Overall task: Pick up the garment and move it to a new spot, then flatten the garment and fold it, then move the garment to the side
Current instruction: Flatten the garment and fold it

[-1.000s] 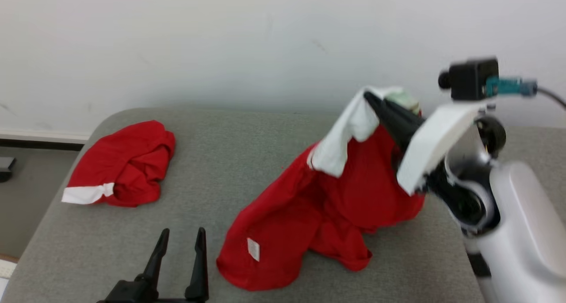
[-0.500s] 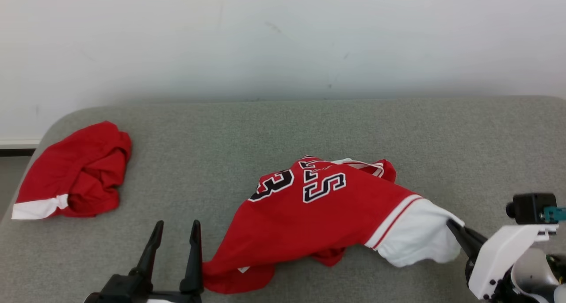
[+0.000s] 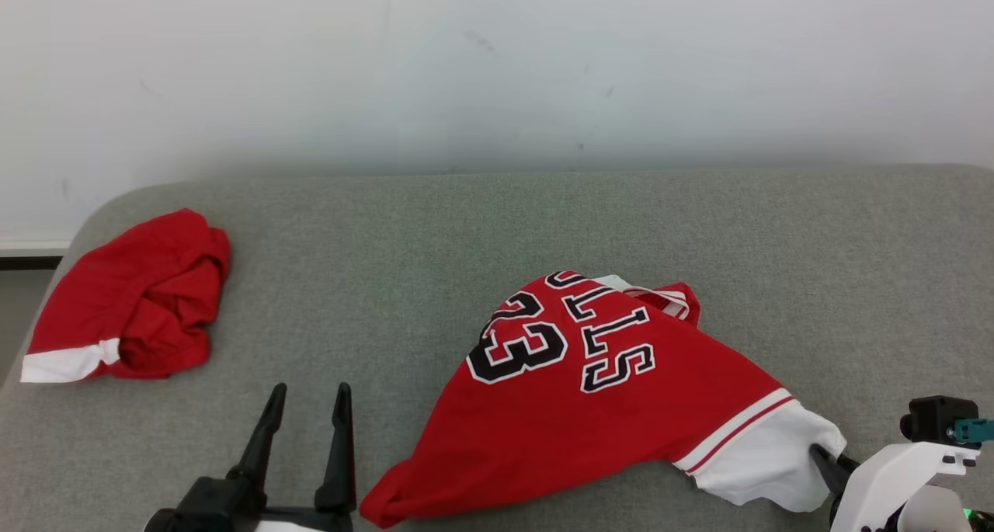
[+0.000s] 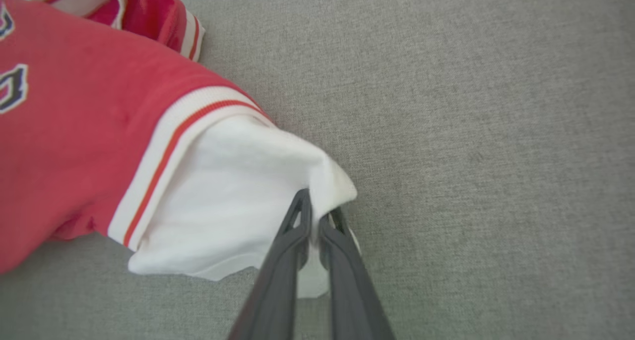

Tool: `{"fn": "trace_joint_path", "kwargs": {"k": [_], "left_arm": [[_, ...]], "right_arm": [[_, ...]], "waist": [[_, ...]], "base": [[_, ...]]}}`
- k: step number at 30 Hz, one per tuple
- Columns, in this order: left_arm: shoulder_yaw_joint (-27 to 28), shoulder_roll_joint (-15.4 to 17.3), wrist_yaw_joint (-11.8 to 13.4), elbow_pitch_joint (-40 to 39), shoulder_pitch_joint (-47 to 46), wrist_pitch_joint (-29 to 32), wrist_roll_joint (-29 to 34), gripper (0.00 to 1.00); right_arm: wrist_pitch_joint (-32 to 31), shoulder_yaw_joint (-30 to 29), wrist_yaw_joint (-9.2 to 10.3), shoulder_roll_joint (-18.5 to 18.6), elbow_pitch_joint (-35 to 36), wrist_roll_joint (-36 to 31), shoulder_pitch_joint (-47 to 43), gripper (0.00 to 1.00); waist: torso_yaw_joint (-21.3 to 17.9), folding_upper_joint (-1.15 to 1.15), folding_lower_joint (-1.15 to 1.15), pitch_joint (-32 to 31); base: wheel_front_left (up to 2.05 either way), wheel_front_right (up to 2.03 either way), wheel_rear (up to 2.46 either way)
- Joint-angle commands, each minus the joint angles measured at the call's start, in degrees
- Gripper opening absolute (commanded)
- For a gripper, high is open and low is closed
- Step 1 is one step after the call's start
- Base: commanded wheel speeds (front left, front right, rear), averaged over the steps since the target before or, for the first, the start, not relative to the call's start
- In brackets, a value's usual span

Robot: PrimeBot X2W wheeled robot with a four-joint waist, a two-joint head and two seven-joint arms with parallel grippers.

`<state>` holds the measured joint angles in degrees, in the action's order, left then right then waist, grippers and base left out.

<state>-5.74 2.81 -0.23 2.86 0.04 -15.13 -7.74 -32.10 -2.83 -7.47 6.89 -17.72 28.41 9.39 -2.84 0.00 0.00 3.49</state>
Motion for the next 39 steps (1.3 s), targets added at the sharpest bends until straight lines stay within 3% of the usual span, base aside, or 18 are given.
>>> {"fn": "trace_joint_path", "kwargs": {"k": [1, 7, 13, 15, 22, 29, 39], "left_arm": [[0.2, 0.2, -0.1, 0.1, 0.4, 0.0, 0.3, 1.0], [0.3, 0.2, 0.1, -0.1, 1.4, 0.0, 0.4, 1.0], [0.4, 0.2, 0.2, -0.2, 2.2, 0.0, 0.4, 1.0], [0.4, 0.2, 0.1, -0.3, 2.3, 0.0, 0.4, 1.0], [0.7, 0.2, 0.4, -0.5, 3.5, 0.0, -0.3, 1.0], [0.8, 0.2, 0.0, -0.3, 5.2, 0.0, 0.3, 1.0], [1.1, 0.2, -0.9, -0.1, 6.1, 0.0, 0.7, 1.0]], "right_arm": [[1.0, 0.3, -0.04, 0.8, -0.4, 0.0, 0.6, 1.0], [4.8, 1.8, -0.05, 5.2, 2.2, -3.6, -1.1, 1.0], [11.5, -1.8, -0.04, 7.2, 8.1, -6.9, -4.0, 1.0], [13.2, -2.6, -0.04, 7.2, 9.5, -7.3, -4.4, 1.0], [28.1, -4.1, -0.04, 5.9, 17.8, -12.1, -9.0, 1.0], [42.8, -3.7, 0.02, 4.4, 17.8, -16.7, -14.2, 1.0], [47.3, -2.5, 0.02, 2.2, 14.3, -17.5, -15.1, 1.0]], "waist": [[0.0, 0.0, 0.0, -0.4], [-0.1, 0.0, 0.0, -1.5], [0.0, 0.0, 0.0, -2.5], [0.0, 0.0, 0.0, -2.6], [0.9, 0.0, 0.0, -3.6], [1.4, 0.0, 0.0, -3.9], [1.6, 0.0, 0.0, -4.0]], "base": [[0.0, 0.0, 0.0], [0.0, 0.0, 0.0], [0.0, 0.0, 0.0], [0.0, 0.0, 0.0], [0.0, 0.0, 0.0], [0.0, 0.0, 0.0], [0.0, 0.0, 0.0]]}}
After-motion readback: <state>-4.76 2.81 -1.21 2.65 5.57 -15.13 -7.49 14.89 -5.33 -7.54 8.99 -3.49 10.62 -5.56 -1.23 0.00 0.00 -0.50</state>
